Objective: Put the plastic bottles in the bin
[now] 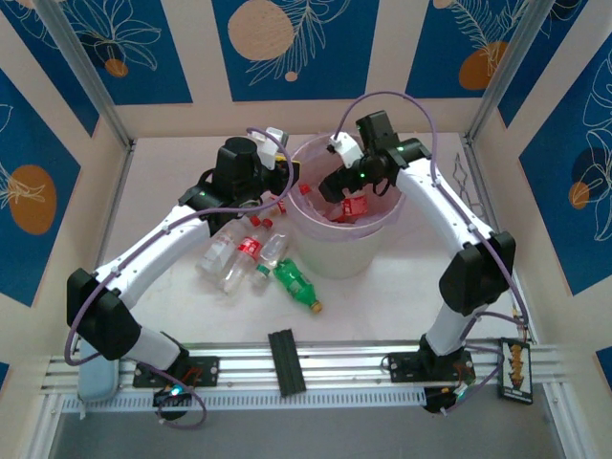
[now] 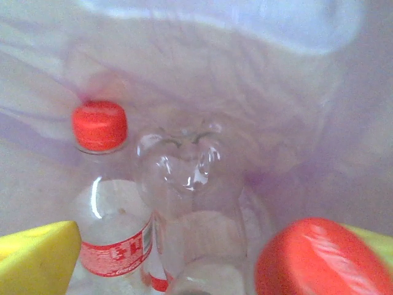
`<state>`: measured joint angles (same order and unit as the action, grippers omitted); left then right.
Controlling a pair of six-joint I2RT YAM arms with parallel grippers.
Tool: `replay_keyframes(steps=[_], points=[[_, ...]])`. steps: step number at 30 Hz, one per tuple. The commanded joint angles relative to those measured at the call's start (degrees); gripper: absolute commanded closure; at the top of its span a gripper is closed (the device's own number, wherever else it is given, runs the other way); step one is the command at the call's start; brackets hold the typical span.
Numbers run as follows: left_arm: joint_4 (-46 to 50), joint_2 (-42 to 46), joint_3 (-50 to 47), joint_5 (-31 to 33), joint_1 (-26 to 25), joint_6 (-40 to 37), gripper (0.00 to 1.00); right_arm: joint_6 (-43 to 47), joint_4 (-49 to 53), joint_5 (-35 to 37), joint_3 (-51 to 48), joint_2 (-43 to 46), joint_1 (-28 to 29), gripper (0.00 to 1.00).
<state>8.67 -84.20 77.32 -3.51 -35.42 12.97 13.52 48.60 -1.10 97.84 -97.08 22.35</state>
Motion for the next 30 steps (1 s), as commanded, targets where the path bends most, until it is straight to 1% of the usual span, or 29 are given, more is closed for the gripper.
replay_keyframes(steps=[1,3,6,10,13,16,18,20,23,26,27,30], points=[[-0.27,-0.48,-0.29,-1.85,-1.7,-0.06,0.7,-2.01,-0.6,-6.17,2.38,5.36,-1.01,0.01],[-0.86,-0.68,-0.48,-1.94,-1.86,0.37,0.7,-3.35,-1.28,-7.42,2.36,7.12,-1.65,0.01],[-1.83,-1.26,-0.58,-2.53,-2.13,0.91,0.7,-8.17,-3.86,-8.4,1.19,10.57,-3.42,0.01],[-2.09,-2.09,-0.13,-3.45,-2.44,1.1,0.69,-14.9,-13.38,-12.15,-6.47,17.25,-6.61,0.0],[-1.6,-1.87,0.38,-3.83,-2.31,0.44,0.65,-18.83,-16.39,-12.42,-9.31,19.95,-8.6,0.0],[-0.93,-0.69,0.71,-3.06,-2.37,-0.82,0.52,-21.76,-18.21,-13.06,-11.21,21.5,-10.24,0.0],[-0.14,0.03,1.23,-2.2,-2.29,-1.79,0.41,-23.11,-18.65,-13.48,-11.75,21.84,-10.81,0.0],[0.46,1.02,1.6,-1.4,-2.21,-2.56,0.25,-23.94,-19.36,-13.62,-12.44,22.08,-11.0,0.0],[1.11,3.14,1.54,0.03,-2.15,-3.3,0.11,-25.14,-20.2,-13.36,-13.26,22.28,-11.03,0.01],[1.56,6.13,0.82,2.63,-2.03,-3.07,0.0,-26.03,-20.79,-12.57,-13.75,22.64,-11.28,0.0],[1.76,7.2,0.5,3.85,-1.81,-2.22,0.0,-26.22,-20.97,-12.44,-13.83,22.76,-11.41,0.0],[2.01,11.62,-1.37,4.7,-1.01,-1.18,0.0,-26.94,-20.95,-12.43,-14.1,22.71,-11.89,0.0]])
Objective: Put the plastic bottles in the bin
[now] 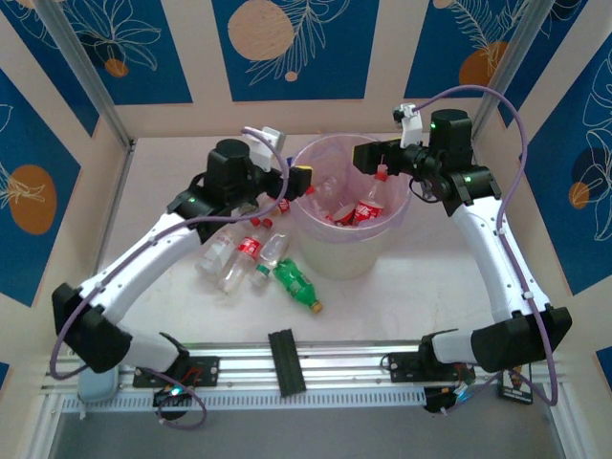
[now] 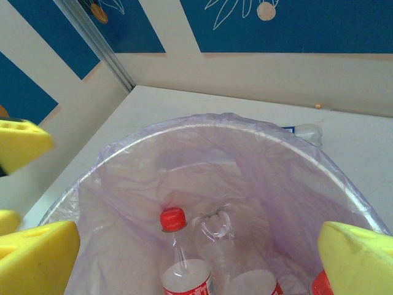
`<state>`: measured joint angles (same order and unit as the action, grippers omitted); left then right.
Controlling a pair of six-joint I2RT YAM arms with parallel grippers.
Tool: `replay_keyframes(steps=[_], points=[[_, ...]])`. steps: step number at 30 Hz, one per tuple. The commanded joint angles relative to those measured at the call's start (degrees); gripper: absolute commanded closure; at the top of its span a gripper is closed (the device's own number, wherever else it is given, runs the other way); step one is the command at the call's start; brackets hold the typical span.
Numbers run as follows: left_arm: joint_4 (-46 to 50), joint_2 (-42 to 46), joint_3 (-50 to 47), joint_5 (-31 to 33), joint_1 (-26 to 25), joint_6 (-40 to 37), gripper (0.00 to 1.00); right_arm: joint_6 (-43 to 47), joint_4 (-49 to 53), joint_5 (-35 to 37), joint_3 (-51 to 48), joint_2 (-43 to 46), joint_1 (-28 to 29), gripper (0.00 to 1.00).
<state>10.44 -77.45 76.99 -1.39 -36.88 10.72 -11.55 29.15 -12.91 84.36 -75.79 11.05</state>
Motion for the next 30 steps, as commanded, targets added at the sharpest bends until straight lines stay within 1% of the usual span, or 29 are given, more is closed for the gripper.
replay_keyframes(steps=[1,3,5,8,10,14,16,19,21,23,26,30], points=[[0.7,6.47,-1.71,3.59,0.8,1.45,0.0,-2.05,-1.63,-0.59,-0.92,1.35,-0.71,0.0],[3.41,8.8,-2.08,5.66,2.43,2.1,0.0,-2.24,-1.66,-0.5,-1.06,1.26,-0.94,0.0],[7.33,10.39,-2.56,6.65,5.5,3.87,0.0,-2.87,-1.19,0.54,-0.95,1.23,-1.28,0.0],[13.45,12.58,-5.35,5.61,9.82,7.65,0.0,-3.95,-1.51,0.32,-1.03,1.61,-1.48,0.0],[18.65,13.45,-7.66,5.85,11.96,8.86,0.0,-3.48,-0.85,0.16,-0.78,1.7,-1.5,0.0],[30.72,13.04,-10.34,8.98,14.36,8.44,0.0,-2.64,0.18,0.78,-1.25,2.17,-1.84,0.0],[33.62,12.81,-12.09,9.32,15.02,8.49,0.0,-2.65,0.03,0.6,-2.01,2.54,-1.99,0.0],[35.35,12.3,-15.52,6.55,16.86,8.96,0.0,-2.68,-0.02,0.43,-3.01,3.07,-2.19,0.0],[34.6,11.74,-18.78,2.5,19.47,8.92,0.0,-2.65,-0.04,0.2,-3.28,3.26,-2.54,0.0],[34.17,11.18,-21.62,0.37,21.4,9.14,0.01,-2.47,0.14,-0.4,-3.23,3.04,-2.92,0.0],[33.06,10.62,-24.59,0.39,22.72,9.02,0.02,-2.5,0.17,-1.13,-3.01,2.8,-3.35,0.0],[33.01,7.47,-25.41,2.88,23.07,7.41,0.04,-2.83,-0.08,-2.12,-2.9,2.4,-3.33,0.0]])
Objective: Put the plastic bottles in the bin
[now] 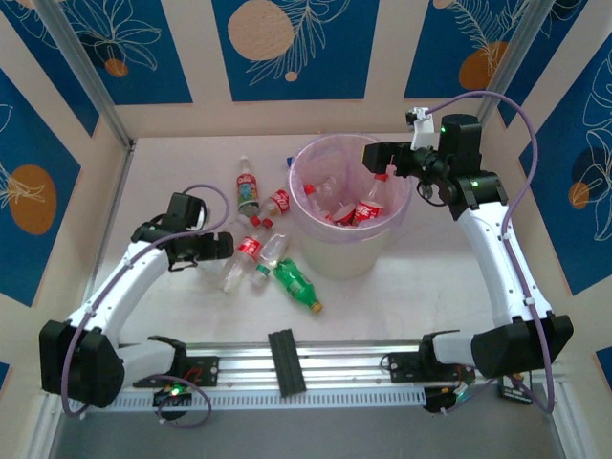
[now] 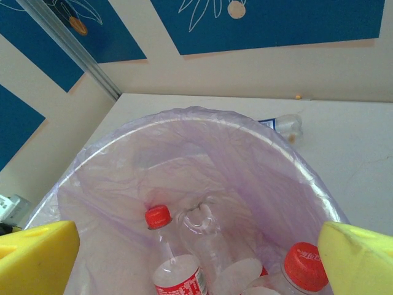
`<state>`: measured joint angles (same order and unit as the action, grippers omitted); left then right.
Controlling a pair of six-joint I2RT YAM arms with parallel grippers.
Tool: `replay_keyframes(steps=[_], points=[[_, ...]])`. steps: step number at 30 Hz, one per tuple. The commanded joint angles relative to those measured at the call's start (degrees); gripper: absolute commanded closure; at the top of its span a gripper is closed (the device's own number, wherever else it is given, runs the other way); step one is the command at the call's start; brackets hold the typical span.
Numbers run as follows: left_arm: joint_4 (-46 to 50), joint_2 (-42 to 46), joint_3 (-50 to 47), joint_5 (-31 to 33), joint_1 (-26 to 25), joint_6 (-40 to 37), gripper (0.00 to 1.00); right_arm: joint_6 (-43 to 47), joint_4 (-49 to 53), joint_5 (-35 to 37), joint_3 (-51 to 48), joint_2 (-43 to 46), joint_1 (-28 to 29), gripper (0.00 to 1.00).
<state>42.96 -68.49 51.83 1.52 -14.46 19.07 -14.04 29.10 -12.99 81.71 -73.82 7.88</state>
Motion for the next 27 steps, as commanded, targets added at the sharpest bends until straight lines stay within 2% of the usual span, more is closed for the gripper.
replay_keyframes(steps=[1,4,17,23,27], points=[[0.14,-2.58,-0.24,-0.34,0.66,-1.58,0.04,-0.43,-0.09,-1.96,-0.38,0.43,-0.15,0.0],[-1.48,-5.45,-0.5,-2.04,0.74,-3.05,0.03,-0.63,-0.07,-1.64,-0.84,0.7,-0.16,0.0],[-7.47,-16.8,0.74,-1.08,3.22,-4.59,0.06,0.07,1.39,0.05,-1.01,1.4,-0.34,0.0],[-8.1,-17.92,-1.23,-0.02,5.42,-1.67,0.11,0.21,1.52,0.21,-1.2,1.41,-0.65,0.0],[-10.26,-17.53,-3.12,-1.75,6.33,-1.33,0.17,-0.13,0.88,-0.53,-1.03,0.86,-0.76,0.0]])
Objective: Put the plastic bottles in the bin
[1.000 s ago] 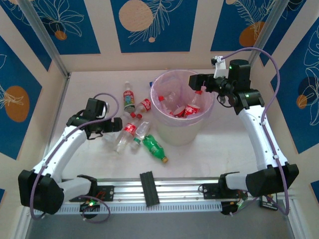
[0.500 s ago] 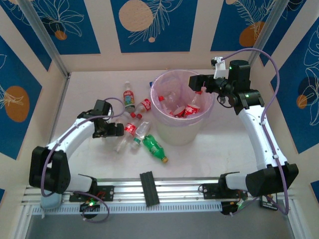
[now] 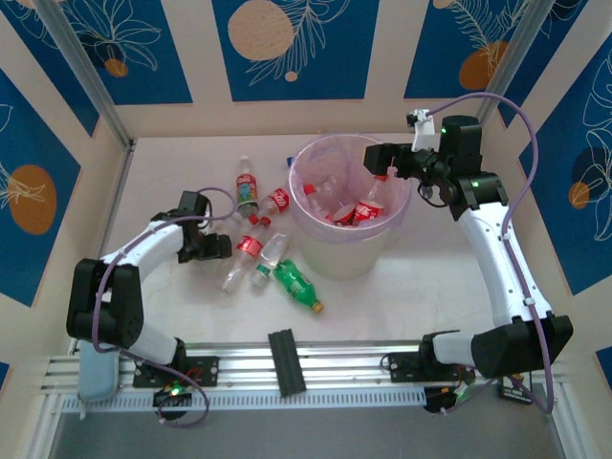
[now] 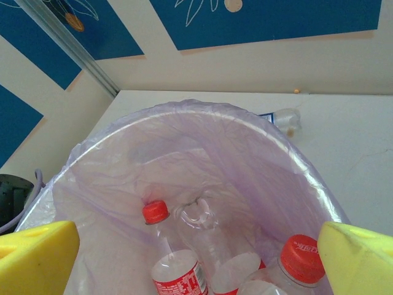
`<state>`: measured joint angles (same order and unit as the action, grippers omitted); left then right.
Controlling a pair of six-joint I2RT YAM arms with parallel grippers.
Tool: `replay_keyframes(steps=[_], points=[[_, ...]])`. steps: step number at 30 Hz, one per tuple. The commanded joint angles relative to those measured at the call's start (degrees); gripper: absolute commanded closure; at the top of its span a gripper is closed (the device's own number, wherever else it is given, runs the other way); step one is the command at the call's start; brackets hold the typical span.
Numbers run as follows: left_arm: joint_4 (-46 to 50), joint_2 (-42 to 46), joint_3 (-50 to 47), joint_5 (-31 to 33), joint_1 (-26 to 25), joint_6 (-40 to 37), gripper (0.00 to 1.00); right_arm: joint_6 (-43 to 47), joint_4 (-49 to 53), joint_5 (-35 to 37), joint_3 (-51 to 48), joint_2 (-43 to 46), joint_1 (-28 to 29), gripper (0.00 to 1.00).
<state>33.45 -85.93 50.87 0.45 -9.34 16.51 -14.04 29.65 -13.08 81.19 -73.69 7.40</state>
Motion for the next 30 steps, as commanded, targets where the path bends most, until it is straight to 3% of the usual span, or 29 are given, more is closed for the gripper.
replay_keyframes(steps=[1,6,13,23,30], points=[[-1.16,-0.31,-2.39,-1.17,1.26,1.31,0.18,-0.33,0.26,-0.5,-0.49,0.57,-0.29,0.0],[-1.74,-2.43,-2.71,-2.28,1.87,2.07,0.2,-0.41,0.32,-0.48,-0.67,0.33,-0.33,0.0],[-1.88,-4.45,-2.83,-2.32,2.54,4.28,0.11,-0.36,0.79,-0.02,-0.49,0.61,-0.49,0.0],[-1.35,1.24,-2.39,0.35,2.5,4.07,0.35,-0.74,0.88,-0.32,-0.06,0.74,-0.38,0.0],[3.73,9.56,3.19,1.79,2.67,1.46,0.39,-1.91,1.83,-0.96,2.45,0.23,-0.11,0.0]])
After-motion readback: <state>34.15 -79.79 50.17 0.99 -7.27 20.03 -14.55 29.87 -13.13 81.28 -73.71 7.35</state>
